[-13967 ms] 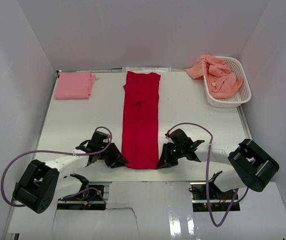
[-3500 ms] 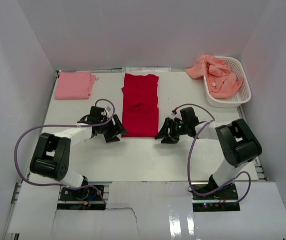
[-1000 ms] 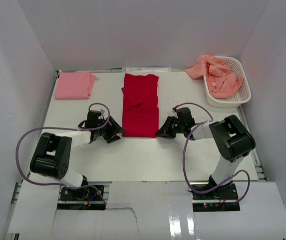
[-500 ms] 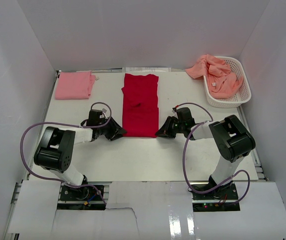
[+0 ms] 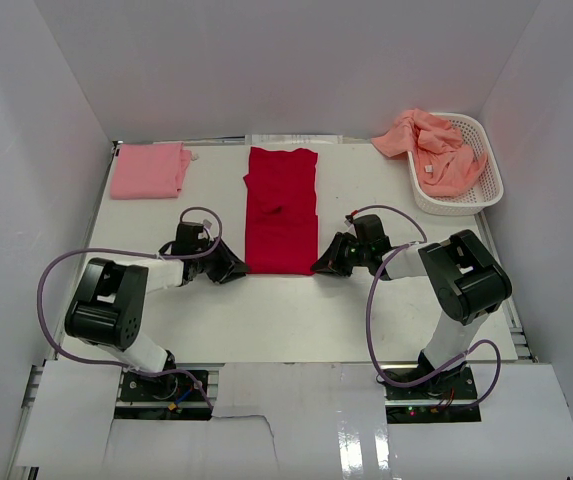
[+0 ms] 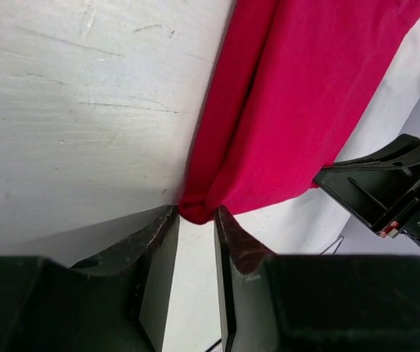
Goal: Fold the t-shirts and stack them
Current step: Grab one side of the 2/3 rectangular tshirt with both arms
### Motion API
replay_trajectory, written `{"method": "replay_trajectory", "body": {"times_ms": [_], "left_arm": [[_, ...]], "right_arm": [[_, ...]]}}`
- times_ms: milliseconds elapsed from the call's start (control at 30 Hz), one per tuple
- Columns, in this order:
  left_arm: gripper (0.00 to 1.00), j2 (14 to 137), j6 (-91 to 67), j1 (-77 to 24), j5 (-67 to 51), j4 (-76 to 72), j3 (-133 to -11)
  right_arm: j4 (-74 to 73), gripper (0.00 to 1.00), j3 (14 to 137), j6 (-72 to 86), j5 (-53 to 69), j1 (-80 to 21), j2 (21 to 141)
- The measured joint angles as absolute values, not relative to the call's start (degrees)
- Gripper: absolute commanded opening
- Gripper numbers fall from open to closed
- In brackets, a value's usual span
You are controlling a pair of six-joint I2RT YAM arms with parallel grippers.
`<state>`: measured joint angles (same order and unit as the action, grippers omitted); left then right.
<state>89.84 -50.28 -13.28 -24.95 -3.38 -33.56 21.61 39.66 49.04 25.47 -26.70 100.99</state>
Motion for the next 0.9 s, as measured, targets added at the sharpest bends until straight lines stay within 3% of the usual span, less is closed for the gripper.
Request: {"method": "replay_trajectory", "body": {"times_ms": [100, 200, 333, 400, 433, 467, 500, 567, 900], "left_arm": [[0.42, 91.64, -49.58, -13.21, -25.96, -3.11, -35.4], [0.56, 93.47, -49.43, -13.21, -27.29, -3.33, -37.52], [0.56, 93.17, -49.39, -13.23, -27.42, -4.08, -37.36], [0.44, 93.1, -49.32, -13.23, -27.38, -4.38, -37.15], [0.3, 93.1, -49.23, -13.23, -27.2, -4.45, -36.97], [0.09, 93.17, -48.62, -13.23, -26.2, -4.32, -36.58], [0.04, 93.34, -48.6, -13.23, -25.76, -4.49, -36.03], [0.0, 93.25, -49.04, -12.99, -26.24, -5.06, -35.57], [0.0, 92.99, -48.47, -12.95, -26.83, -4.29, -35.75]], "right_arm": [[21.61, 0.08, 39.66, 49.04, 25.56, -26.7, 100.99], [21.61, 0.08, 39.66, 49.01, 25.65, -26.7, 100.99], [21.61, 0.08, 39.66, 48.99, 25.69, -26.7, 100.99], [21.61, 0.08, 39.66, 48.99, 25.69, -26.7, 100.99], [21.61, 0.08, 39.66, 48.99, 25.69, -26.7, 100.99], [21.63, 0.08, 39.66, 48.99, 25.69, -26.7, 100.99], [21.63, 0.08, 39.66, 48.99, 25.74, -26.7, 100.99], [21.61, 0.08, 39.66, 48.99, 25.87, -26.7, 100.99], [18.76, 0.08, 41.63, 48.31, 27.44, -26.7, 100.99]]}}
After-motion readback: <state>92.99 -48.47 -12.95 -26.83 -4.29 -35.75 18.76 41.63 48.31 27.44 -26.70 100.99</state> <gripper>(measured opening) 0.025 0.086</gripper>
